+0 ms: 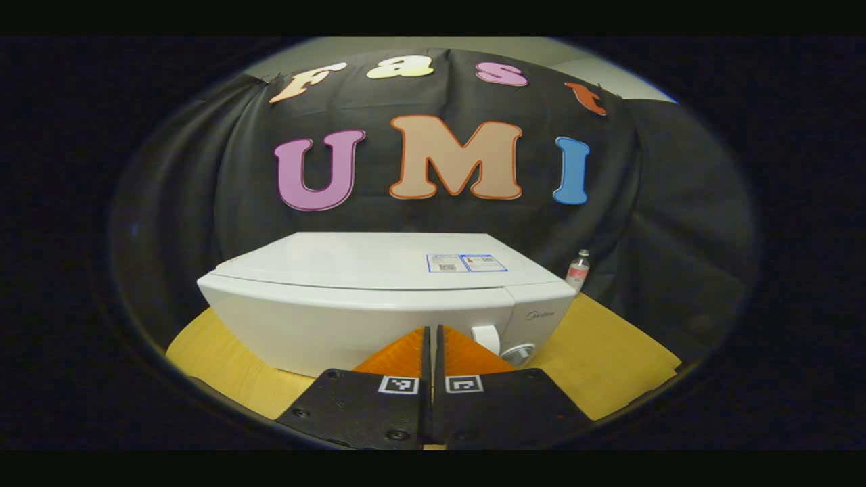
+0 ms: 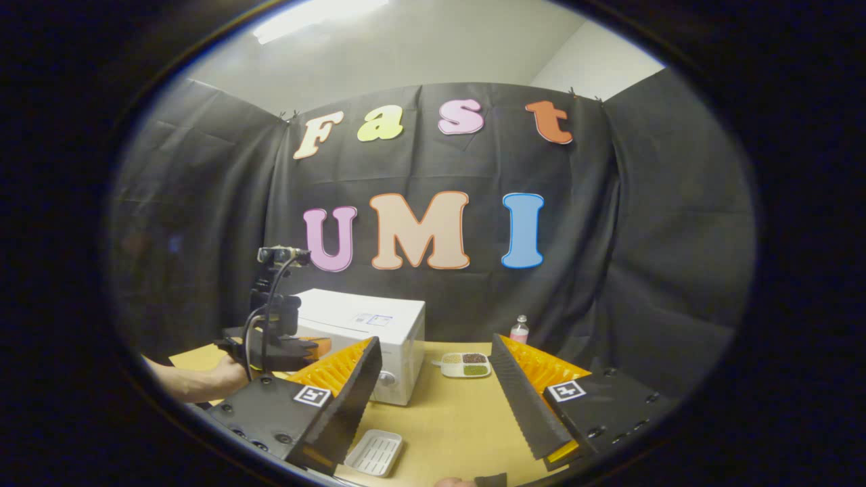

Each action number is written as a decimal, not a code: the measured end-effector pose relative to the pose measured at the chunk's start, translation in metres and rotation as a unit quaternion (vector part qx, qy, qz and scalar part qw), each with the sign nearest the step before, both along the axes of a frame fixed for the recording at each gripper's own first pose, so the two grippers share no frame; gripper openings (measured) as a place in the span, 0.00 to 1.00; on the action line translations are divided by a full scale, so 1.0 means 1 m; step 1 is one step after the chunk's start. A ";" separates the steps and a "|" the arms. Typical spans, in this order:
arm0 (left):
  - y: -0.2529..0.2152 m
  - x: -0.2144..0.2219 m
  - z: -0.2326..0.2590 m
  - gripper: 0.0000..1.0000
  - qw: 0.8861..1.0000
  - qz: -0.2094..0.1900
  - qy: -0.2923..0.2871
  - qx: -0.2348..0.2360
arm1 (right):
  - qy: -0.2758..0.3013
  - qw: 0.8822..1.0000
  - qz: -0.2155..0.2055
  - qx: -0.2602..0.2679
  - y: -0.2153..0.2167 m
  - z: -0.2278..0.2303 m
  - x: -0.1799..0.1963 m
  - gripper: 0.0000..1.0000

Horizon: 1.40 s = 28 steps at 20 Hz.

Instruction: Open the microwave oven with the left hand, put the food in, and close the microwave oven.

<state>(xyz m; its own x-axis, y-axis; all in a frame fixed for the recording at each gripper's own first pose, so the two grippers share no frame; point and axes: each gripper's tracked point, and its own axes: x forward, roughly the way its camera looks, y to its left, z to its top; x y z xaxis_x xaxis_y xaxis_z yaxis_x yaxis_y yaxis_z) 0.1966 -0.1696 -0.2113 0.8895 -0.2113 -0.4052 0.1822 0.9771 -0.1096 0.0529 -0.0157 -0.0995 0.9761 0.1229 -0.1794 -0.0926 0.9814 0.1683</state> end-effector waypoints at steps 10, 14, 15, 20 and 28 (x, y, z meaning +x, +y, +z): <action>0.023 -0.071 0.138 0.00 0.994 -0.015 -0.082 -0.065 | -0.014 1.000 -0.002 0.001 0.023 0.014 -0.008 1.00; 0.024 -0.101 0.167 0.36 0.991 -0.048 -0.108 -0.065 | -0.022 1.000 -0.006 0.002 0.029 0.021 -0.015 0.96; 0.026 -0.108 0.176 0.55 0.990 -0.049 -0.117 -0.068 | -0.024 1.000 -0.008 0.001 0.029 0.023 -0.017 0.93; 0.044 -0.138 0.199 0.96 0.987 -0.042 -0.148 -0.041 | -0.034 0.999 -0.011 0.007 0.036 0.034 -0.027 0.93; 0.071 -0.162 0.210 0.97 0.987 -0.018 -0.149 -0.051 | -0.038 0.999 -0.002 0.006 0.059 0.038 -0.035 0.93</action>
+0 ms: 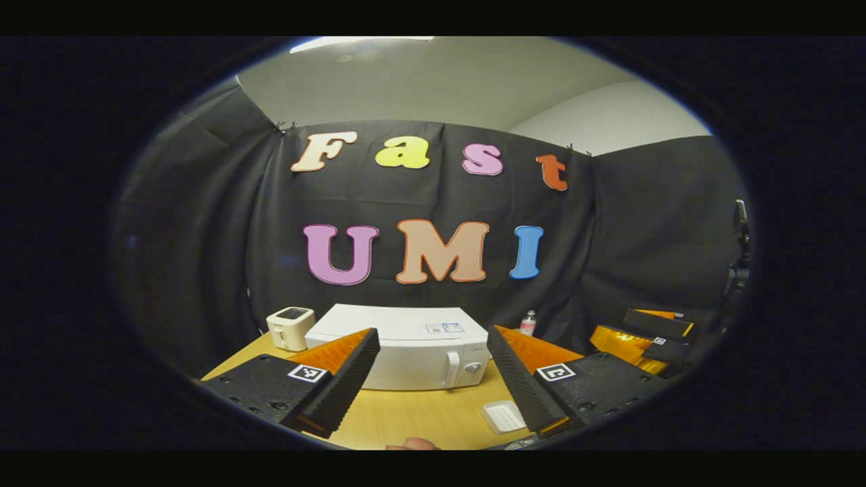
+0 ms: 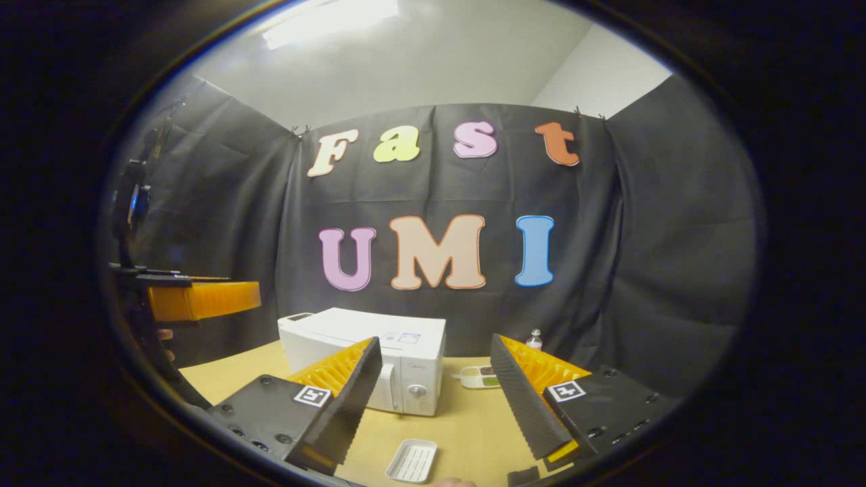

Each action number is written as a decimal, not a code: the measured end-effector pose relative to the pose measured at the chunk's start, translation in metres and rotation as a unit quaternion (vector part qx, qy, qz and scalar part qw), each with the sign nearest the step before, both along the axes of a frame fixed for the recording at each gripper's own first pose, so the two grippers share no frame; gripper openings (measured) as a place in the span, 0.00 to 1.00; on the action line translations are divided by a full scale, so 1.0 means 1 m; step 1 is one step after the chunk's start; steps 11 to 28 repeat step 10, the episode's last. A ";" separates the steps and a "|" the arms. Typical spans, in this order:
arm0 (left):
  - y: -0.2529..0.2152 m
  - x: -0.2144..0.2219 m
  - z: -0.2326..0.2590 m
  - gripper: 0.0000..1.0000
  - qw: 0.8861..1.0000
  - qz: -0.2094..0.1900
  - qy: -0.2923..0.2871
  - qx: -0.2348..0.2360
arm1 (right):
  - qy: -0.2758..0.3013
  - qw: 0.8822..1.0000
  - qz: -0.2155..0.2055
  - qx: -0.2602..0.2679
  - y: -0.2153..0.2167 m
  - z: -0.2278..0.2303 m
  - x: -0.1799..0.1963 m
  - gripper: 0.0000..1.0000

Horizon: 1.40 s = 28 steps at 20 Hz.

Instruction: Open the microwave oven with the left hand, put the food in, and close the microwave oven.

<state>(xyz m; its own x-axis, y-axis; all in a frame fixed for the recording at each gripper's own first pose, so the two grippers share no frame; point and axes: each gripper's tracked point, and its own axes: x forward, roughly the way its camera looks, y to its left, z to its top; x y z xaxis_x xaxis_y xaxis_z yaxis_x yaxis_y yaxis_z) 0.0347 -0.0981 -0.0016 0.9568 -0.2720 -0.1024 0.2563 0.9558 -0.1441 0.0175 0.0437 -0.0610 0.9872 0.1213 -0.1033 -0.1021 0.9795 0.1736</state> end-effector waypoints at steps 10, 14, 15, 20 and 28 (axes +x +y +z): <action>0.017 -0.005 0.013 0.95 1.000 0.005 -0.015 -0.004 | -0.006 1.000 0.016 -0.004 0.024 0.007 -0.003 0.93; 0.017 -0.005 0.013 0.95 1.000 0.005 -0.015 -0.004 | -0.006 1.000 0.016 -0.004 0.024 0.007 -0.003 0.93; 0.017 -0.005 0.013 0.95 1.000 0.005 -0.015 -0.004 | -0.006 1.000 0.016 -0.004 0.024 0.007 -0.003 0.93; 0.017 -0.005 0.013 0.95 1.000 0.005 -0.015 -0.004 | -0.006 1.000 0.016 -0.004 0.024 0.007 -0.003 0.93; 0.017 -0.005 0.013 0.95 1.000 0.005 -0.015 -0.004 | -0.006 1.000 0.016 -0.004 0.024 0.007 -0.003 0.93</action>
